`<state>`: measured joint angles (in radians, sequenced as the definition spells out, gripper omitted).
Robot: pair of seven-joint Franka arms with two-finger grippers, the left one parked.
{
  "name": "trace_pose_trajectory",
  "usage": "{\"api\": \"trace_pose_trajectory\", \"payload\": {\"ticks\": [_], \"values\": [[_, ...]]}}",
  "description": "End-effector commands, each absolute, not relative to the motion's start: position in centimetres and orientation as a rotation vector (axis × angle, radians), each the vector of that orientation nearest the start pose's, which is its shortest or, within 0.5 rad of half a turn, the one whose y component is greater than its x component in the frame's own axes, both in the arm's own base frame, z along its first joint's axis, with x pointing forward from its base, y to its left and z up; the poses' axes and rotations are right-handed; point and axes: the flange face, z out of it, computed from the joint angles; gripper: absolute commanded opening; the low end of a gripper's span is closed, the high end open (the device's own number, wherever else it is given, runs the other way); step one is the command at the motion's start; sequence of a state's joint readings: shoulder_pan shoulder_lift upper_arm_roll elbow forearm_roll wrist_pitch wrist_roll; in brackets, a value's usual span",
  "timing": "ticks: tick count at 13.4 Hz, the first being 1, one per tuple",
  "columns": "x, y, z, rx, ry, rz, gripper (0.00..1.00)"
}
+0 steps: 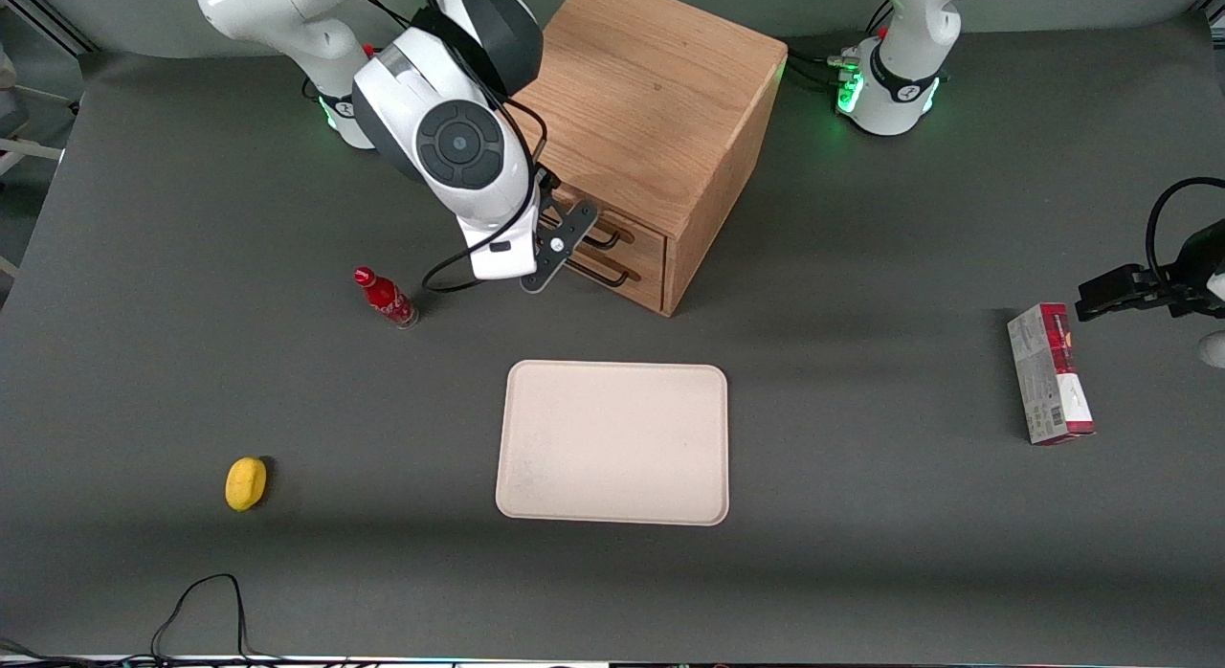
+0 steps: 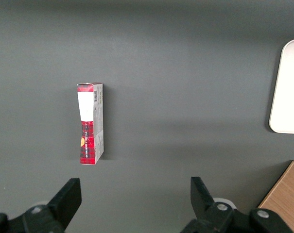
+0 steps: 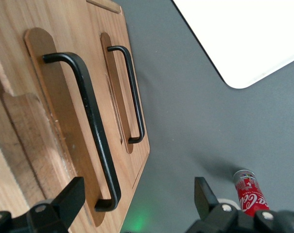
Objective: Open upper drawer
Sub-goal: 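Lower the right gripper onto the upper drawer's black handle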
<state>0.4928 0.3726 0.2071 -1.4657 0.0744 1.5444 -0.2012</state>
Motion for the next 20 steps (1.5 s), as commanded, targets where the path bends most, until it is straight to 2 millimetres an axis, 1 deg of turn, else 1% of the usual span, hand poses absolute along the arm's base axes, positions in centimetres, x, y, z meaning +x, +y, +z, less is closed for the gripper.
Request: {"api": "trace_pose_trajectory", "payload": {"ticks": [1,3,4,6,7,8,10,14,17,20], "values": [[49.2,41.2,44.8,-2.715,-1.361,0.475,1.00],[49.2,41.5,44.3,-2.695,-1.385,0.484,1.00],[49.2,41.6,43.7,-2.683,-1.401,0.495,1.00],[49.2,41.9,43.3,-2.680,-1.403,0.491,1.00],[48.6,42.6,42.9,-2.671,-1.424,0.499,1.00],[48.7,42.7,42.8,-2.669,-1.424,0.490,1.00],[48.8,42.8,42.3,-2.666,-1.423,0.495,1.00],[48.8,42.8,41.9,-2.665,-1.424,0.492,1.00],[48.9,43.0,41.2,-2.666,-1.422,0.467,1.00],[49.2,42.8,40.9,-2.659,-1.432,0.465,1.00]]}}
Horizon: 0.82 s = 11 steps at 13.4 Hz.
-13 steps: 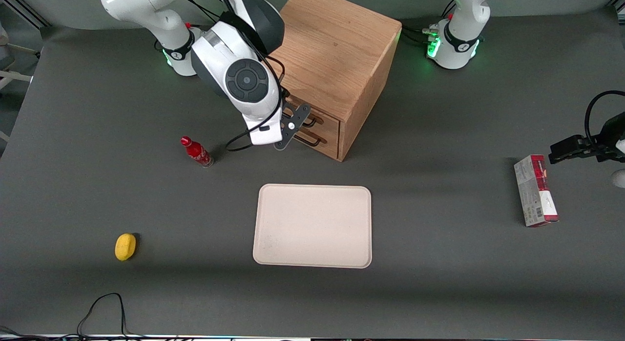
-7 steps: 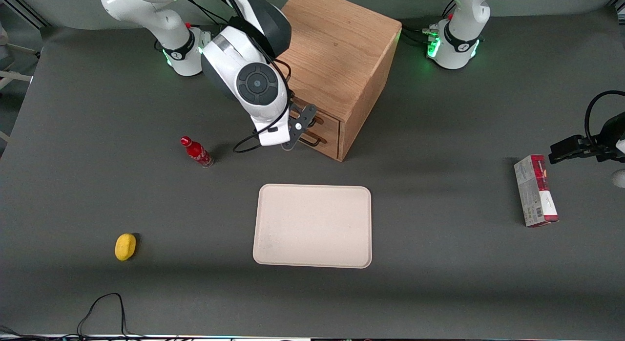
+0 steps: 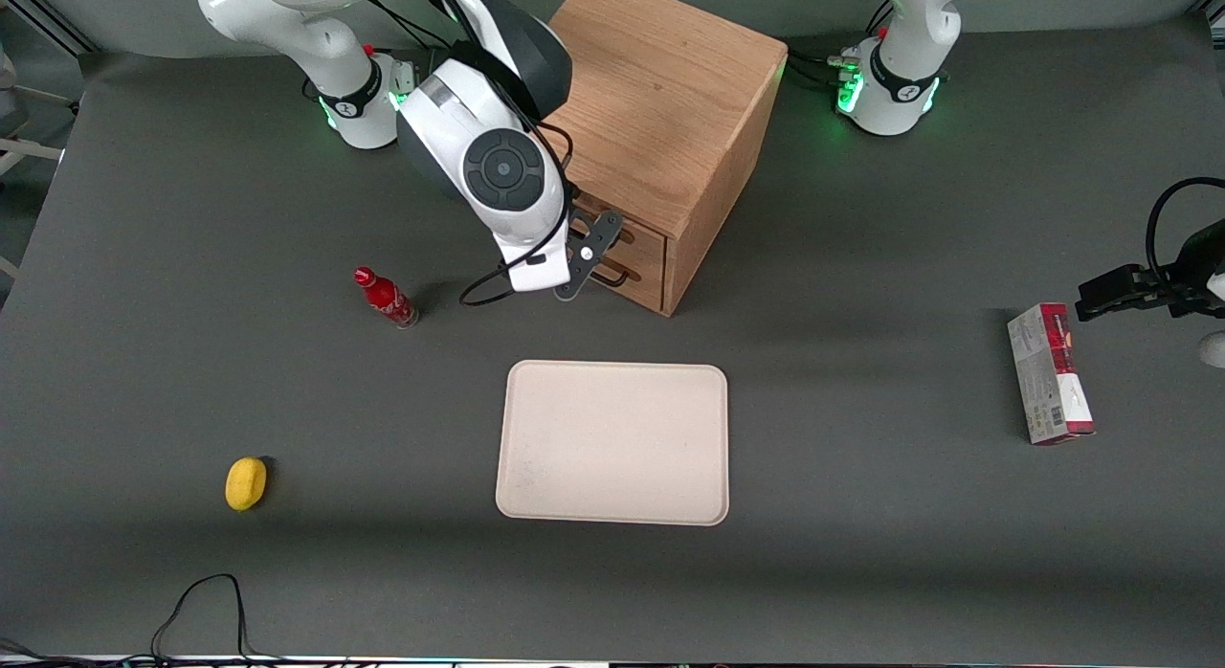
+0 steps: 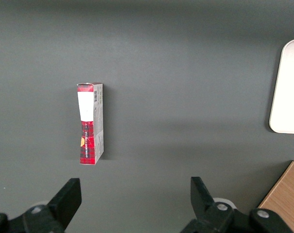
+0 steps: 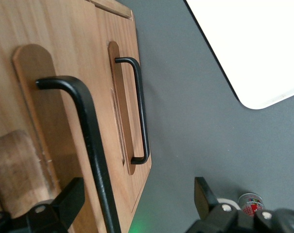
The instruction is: Open upper drawer
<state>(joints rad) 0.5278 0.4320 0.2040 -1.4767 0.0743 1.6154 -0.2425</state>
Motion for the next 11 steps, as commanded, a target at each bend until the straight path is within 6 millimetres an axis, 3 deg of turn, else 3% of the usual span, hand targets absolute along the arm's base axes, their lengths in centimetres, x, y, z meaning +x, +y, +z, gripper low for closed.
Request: {"api": "trace_pose_trajectory", "payload": {"ticks": [1,11], "values": [[49.2,42.8,40.9,-2.658,-1.434,0.468,1.00],[50.7,41.9,39.6,-2.644,-1.455,0.445,1.00]]}}
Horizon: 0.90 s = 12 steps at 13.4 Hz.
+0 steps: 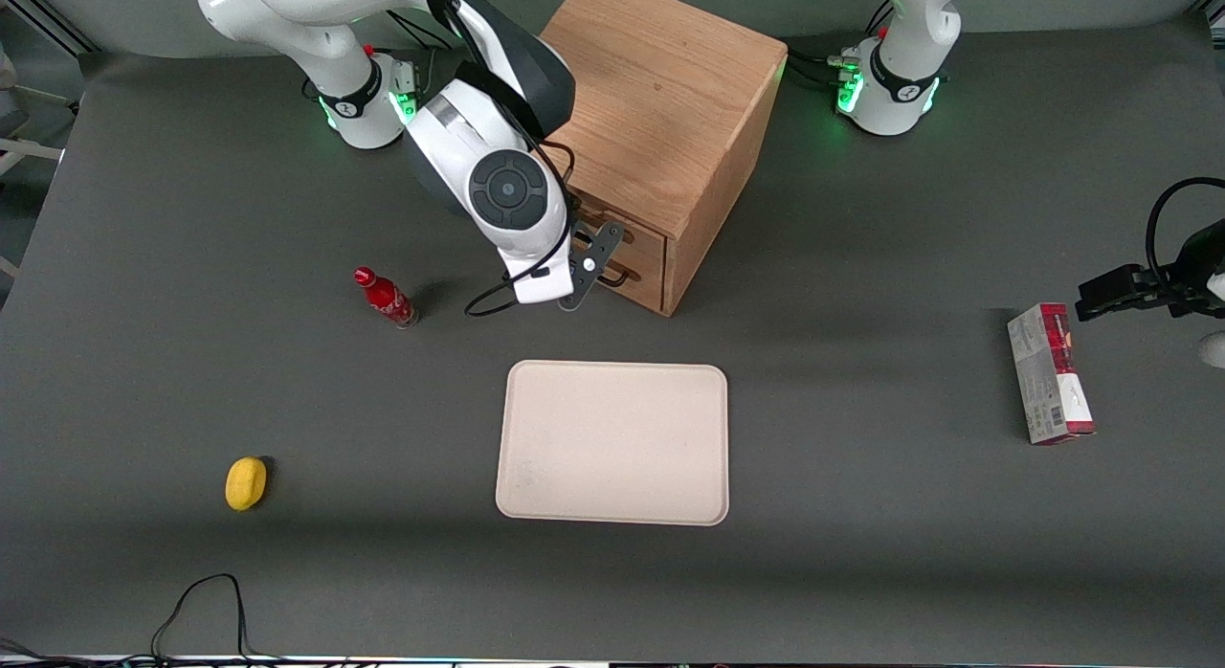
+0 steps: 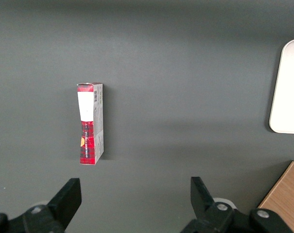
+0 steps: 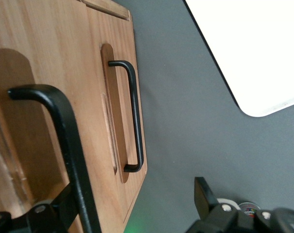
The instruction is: Open upper drawer
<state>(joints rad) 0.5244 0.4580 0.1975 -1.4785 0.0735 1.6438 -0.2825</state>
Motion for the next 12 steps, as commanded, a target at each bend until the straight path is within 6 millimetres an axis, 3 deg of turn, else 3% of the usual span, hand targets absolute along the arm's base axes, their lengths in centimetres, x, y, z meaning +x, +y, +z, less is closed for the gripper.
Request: {"api": "trace_pose_trajectory", "payload": {"ticks": [1,12], "values": [[51.2,41.4,39.6,-2.649,-1.441,0.442,1.00],[55.0,37.9,39.5,-2.660,-1.376,0.352,1.00]]}}
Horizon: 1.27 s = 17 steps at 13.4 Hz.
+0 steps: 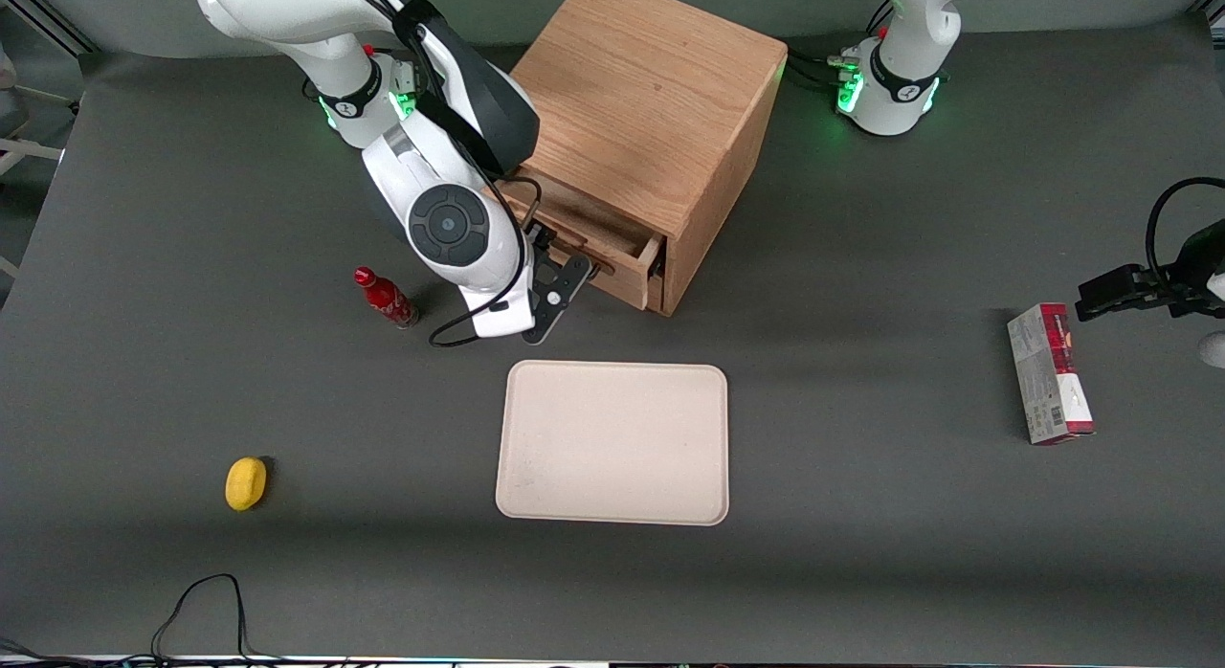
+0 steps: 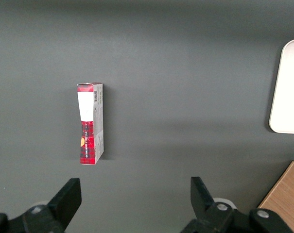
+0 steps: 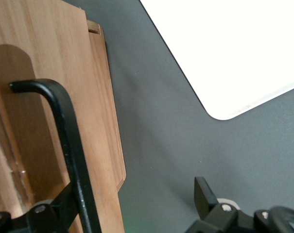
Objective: Open upper drawer
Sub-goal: 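Pull the upper drawer outward by its handle with the right gripper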
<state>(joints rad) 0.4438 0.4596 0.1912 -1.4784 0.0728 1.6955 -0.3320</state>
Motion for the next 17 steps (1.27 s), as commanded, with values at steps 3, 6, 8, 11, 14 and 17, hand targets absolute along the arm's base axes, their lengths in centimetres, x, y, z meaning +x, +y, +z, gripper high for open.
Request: {"api": "trace_pose_trajectory", "payload": {"ticks": [3,6,8,11,14,17], "values": [[55.8,37.5,38.9,-2.669,-1.367,0.344,1.00],[57.4,36.7,39.0,-2.662,-1.356,0.316,1.00],[57.9,36.4,38.8,-2.660,-1.357,0.314,1.00],[59.1,35.7,38.9,-2.668,-1.336,0.294,1.00],[60.5,34.6,39.5,-2.670,-1.318,0.259,1.00],[61.6,33.7,39.6,-2.670,-1.310,0.241,1.00]]}}
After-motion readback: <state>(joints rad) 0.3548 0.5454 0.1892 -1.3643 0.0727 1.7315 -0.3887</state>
